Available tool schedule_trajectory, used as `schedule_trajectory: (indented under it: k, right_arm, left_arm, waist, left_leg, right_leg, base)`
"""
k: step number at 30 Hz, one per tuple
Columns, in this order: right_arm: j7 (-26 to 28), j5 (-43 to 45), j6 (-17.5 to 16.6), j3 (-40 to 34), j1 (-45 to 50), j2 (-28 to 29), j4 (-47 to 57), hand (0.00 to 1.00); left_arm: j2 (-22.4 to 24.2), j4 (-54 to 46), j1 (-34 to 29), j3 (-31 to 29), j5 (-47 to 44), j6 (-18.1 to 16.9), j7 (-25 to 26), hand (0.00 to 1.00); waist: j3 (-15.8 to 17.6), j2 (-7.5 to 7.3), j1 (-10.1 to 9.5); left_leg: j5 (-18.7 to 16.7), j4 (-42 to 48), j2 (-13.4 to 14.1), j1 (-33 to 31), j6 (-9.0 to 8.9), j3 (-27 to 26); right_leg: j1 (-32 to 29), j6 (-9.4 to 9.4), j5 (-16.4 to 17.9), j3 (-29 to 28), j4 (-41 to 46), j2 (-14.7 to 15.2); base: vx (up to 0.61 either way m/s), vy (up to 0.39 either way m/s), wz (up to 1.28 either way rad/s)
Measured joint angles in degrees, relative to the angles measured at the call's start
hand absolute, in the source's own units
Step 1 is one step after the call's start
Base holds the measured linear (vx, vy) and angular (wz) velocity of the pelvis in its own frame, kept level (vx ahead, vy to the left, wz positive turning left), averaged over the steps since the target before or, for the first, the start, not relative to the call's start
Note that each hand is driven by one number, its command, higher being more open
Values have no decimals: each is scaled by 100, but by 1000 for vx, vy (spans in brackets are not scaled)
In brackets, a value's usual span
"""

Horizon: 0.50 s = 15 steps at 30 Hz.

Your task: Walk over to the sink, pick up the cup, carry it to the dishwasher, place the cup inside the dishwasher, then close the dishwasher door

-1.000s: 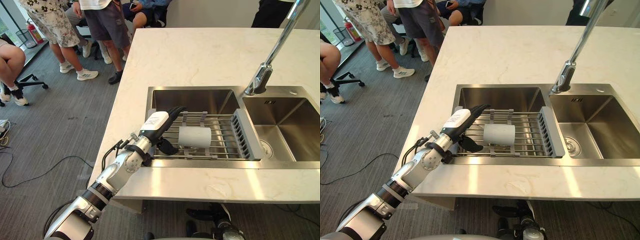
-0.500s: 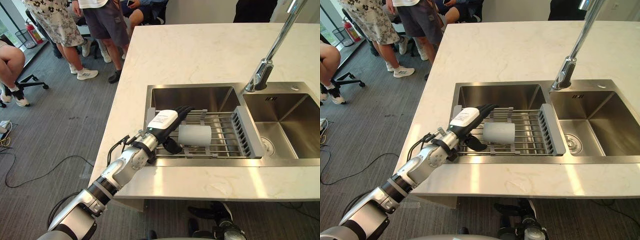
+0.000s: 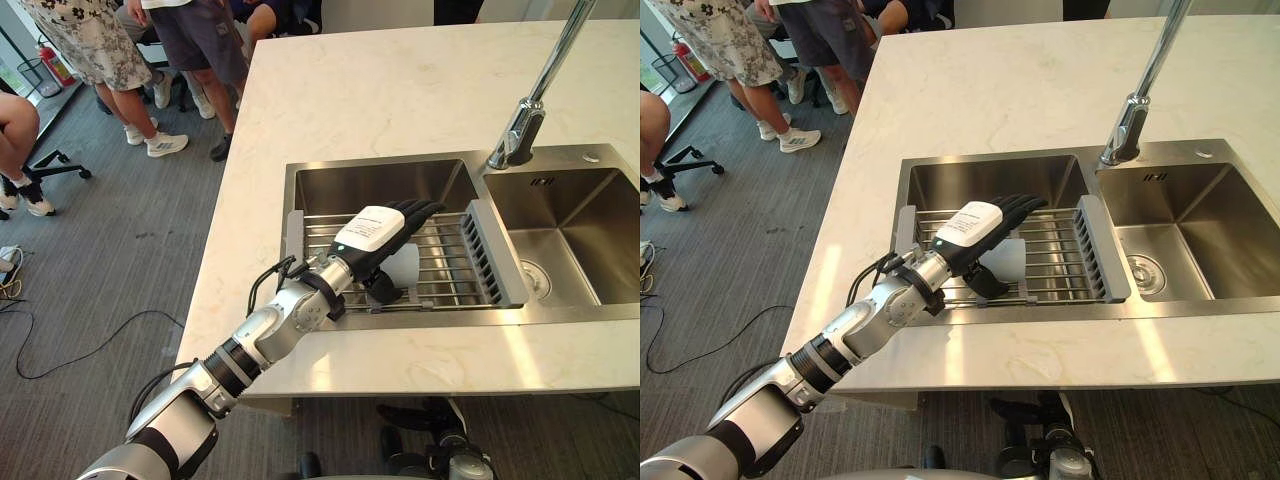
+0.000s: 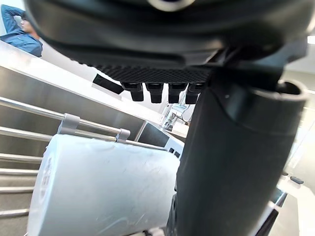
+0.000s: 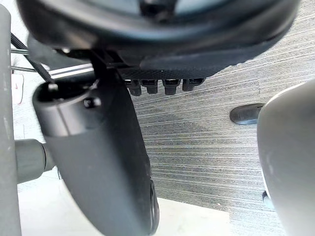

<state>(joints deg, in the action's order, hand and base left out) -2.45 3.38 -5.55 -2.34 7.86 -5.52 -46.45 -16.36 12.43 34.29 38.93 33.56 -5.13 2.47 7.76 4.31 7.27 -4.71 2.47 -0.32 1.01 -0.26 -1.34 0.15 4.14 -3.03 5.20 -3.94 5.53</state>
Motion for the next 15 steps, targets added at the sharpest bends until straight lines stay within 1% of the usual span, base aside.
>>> schedule_trajectory:
  k: [4, 9, 15]
  right_arm:
    - [-1, 0, 25, -1, -7, -26, -1, 100]
    - [-6, 1, 28, -5, -13, -30, -10, 100]
    - [-3, 2, 31, -3, -17, -46, -14, 100]
  left_arm:
    - [-37, 229, 2, -15, 53, 65, -1, 100]
    - [-89, 584, -5, -17, 216, 116, -31, 100]
    - [-132, 572, -5, -52, 222, 99, -28, 100]
  waist:
    - [5, 10, -3]
    - [10, 18, -1]
    - [15, 17, -2]
  left_leg:
    - [0, -5, 1, 5, 0, 37]
    - [0, -48, -1, 21, 0, 77]
    - [0, -108, 2, 58, 0, 87]
  right_leg:
    - [19, -37, 23, 50, -2, -1]
    - [82, -39, 17, 113, -89, -2]
    - [101, -59, 30, 139, -91, -6]
  base:
    - [0, 0, 5]
    - [9, -4, 4]
    - [6, -2, 2]
